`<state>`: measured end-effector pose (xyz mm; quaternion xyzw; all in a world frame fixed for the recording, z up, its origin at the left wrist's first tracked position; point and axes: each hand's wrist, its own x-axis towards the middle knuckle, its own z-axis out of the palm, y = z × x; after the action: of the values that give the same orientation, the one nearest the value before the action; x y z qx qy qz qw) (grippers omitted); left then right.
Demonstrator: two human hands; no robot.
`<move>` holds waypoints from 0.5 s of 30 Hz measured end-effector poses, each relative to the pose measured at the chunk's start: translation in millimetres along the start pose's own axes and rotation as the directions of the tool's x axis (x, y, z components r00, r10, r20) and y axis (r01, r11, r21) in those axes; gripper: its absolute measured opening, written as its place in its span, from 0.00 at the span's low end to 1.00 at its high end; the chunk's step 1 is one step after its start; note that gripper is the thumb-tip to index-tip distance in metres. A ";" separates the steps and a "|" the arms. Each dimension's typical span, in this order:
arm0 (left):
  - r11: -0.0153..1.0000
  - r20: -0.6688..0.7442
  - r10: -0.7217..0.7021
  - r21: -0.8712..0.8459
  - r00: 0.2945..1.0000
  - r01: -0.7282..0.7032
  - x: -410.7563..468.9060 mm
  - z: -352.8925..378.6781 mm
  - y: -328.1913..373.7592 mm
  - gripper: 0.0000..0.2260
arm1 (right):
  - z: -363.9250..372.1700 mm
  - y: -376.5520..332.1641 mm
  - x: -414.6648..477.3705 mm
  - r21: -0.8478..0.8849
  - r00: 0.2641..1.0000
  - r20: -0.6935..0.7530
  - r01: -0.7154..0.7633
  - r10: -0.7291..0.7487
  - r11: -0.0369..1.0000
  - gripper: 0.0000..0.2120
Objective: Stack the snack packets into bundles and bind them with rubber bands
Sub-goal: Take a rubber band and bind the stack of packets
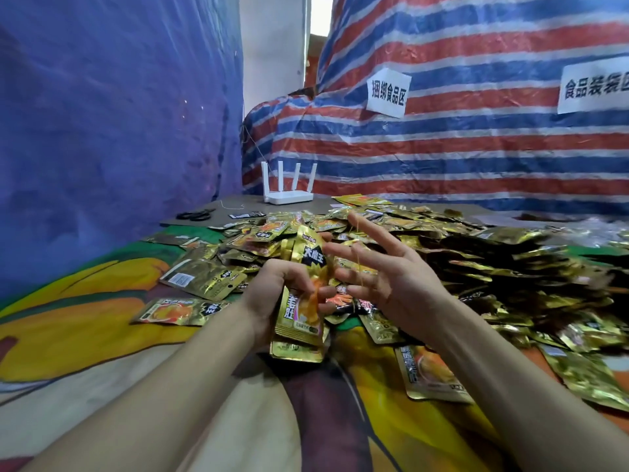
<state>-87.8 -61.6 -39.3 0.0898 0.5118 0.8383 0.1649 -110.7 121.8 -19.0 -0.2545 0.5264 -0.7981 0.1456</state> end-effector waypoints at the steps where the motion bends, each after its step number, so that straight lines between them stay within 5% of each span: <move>1: 1.000 -0.061 0.001 0.021 0.998 0.000 1.4 -0.1 -1.2 0.15 | 0.7 1.6 -0.4 -0.053 1.000 -0.017 0.005 -0.006 0.999 0.31; 5: 0.985 -0.336 0.153 0.124 0.929 -0.117 6.8 -4.3 -3.7 0.18 | 3.4 6.7 -4.2 -0.292 0.990 -0.126 0.023 -0.062 0.956 0.28; 8: 0.929 -0.543 0.357 0.124 0.760 -0.349 14.2 -6.8 0.9 0.18 | 11.0 13.5 -7.6 -0.454 0.989 -0.132 0.005 -0.073 0.891 0.24; 12: 0.758 -0.626 0.540 0.071 0.563 -0.648 16.1 -4.1 6.3 0.27 | 31.5 29.9 -9.1 -0.478 0.993 -0.118 -0.059 0.002 0.876 0.27; 15: 0.732 -0.655 0.535 0.044 0.534 -0.680 13.5 -2.1 9.7 0.24 | 46.3 43.4 -10.0 -0.505 0.994 -0.108 -0.044 -0.013 0.862 0.29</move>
<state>-102.8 -62.5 -31.9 -0.0401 0.3770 0.8717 -0.3104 -78.0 73.8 -46.5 -0.2361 0.7264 -0.6434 0.0513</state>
